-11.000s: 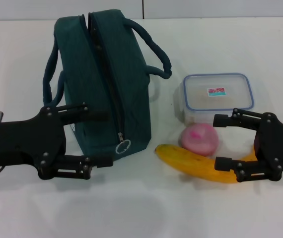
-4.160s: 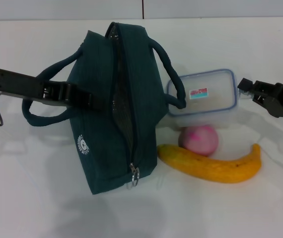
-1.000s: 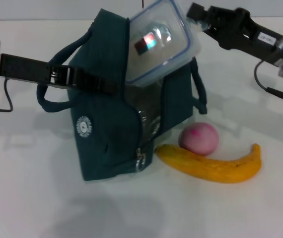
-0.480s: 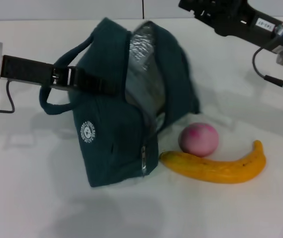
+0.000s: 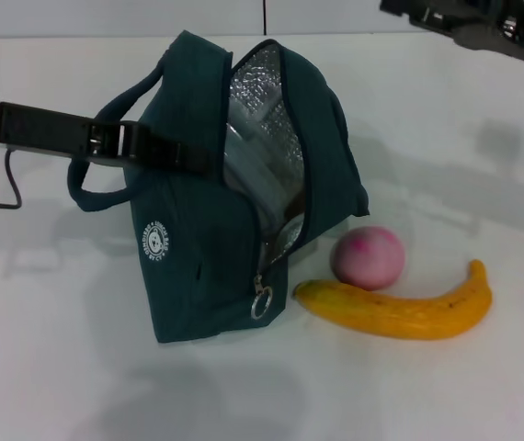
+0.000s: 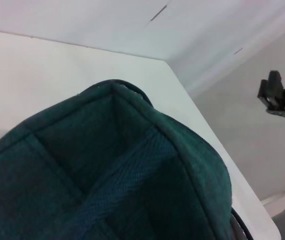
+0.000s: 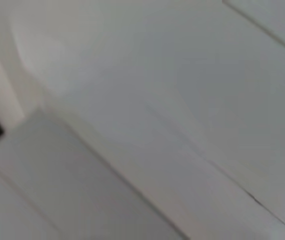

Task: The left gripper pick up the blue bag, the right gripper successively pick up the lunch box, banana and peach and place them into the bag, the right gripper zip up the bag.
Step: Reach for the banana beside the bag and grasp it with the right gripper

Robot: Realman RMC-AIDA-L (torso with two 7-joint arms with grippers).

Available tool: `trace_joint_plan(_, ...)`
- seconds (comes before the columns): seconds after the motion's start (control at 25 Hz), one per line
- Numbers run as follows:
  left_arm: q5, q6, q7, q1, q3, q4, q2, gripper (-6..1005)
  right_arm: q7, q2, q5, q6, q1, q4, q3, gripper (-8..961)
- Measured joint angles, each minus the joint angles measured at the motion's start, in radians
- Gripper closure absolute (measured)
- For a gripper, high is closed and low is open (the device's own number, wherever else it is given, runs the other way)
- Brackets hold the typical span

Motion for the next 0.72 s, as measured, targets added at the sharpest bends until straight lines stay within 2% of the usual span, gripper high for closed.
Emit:
trace_joint_plan(0.16, 0.002, -0.010, 0.003, 0.004, 0.000, -0.010, 0.002, 961, 0.002, -0.050, -0.168, -0.041, 0.000, -0.125, -0.001, 371)
trace_joint_plan(0.28, 0.002, -0.017, 0.012, 0.010, -0.001, -0.012, 0.002, 962, 0.010, -0.074, -0.301, -0.103, 0.012, -0.235, -0.002, 313)
trace_joint_plan(0.48, 0.002, -0.024, 0.013, 0.014, -0.001, -0.023, 0.000, 963, 0.075, -0.067, -0.571, -0.183, 0.030, -0.464, -0.018, 116)
trace_joint_plan(0.72, 0.001, -0.025, 0.013, 0.013, -0.002, -0.036, 0.000, 962, 0.208, -0.053, -0.850, -0.290, 0.118, -0.643, -0.091, 121)
